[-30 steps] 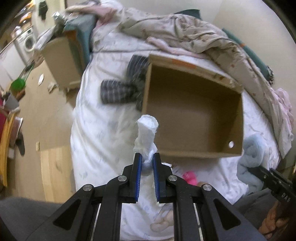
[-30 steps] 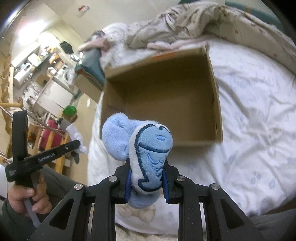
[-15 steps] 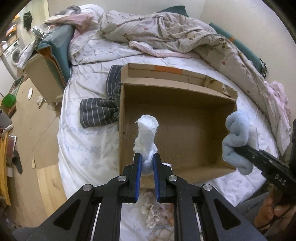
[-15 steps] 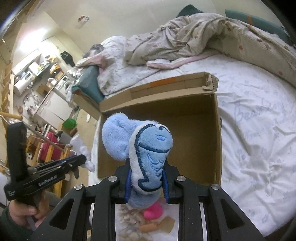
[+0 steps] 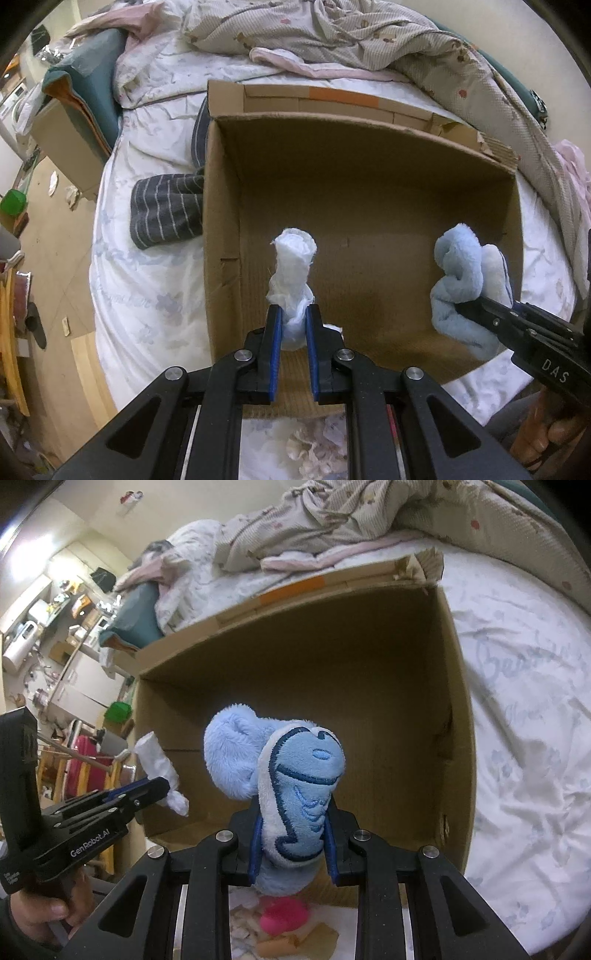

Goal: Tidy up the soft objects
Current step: 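Lift the white tissue and light-blue plush and carry both over the box, then open the left gripper and right gripper to drop both items into the box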

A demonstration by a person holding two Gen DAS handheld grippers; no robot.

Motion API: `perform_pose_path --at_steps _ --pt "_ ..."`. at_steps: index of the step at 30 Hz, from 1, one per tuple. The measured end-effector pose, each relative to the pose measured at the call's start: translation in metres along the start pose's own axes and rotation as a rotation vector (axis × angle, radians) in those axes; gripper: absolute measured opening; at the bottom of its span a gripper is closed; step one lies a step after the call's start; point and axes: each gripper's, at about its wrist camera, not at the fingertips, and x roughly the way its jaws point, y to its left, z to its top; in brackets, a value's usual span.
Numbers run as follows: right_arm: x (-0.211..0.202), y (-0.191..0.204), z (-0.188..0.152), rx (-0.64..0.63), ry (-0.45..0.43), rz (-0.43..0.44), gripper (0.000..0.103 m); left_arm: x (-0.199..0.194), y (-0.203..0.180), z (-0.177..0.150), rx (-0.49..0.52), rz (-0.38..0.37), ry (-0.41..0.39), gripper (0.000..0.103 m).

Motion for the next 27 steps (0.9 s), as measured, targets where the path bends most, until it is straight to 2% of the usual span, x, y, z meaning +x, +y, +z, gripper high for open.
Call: perform_pose_path --at_steps 9,21,23,26,27 --pt "0.021 -0.005 -0.003 -0.004 0.071 -0.033 0.030 0.019 -0.004 -0.002 0.018 -0.002 -0.020 0.012" --pt "0.026 -0.004 -0.005 -0.011 0.088 -0.047 0.032 0.022 -0.008 -0.004 0.010 -0.012 -0.027 0.012" --pt "0.026 -0.004 -0.005 -0.009 0.089 -0.046 0.034 0.023 -0.008 -0.005 0.007 -0.011 -0.023 0.016" --pt "0.025 -0.005 -0.005 -0.003 0.081 -0.042 0.045 0.024 -0.005 -0.005 -0.012 -0.026 -0.014 0.022" --pt "0.024 -0.004 -0.005 -0.004 0.075 -0.042 0.045 0.024 -0.005 -0.005 -0.015 -0.026 -0.017 0.027"
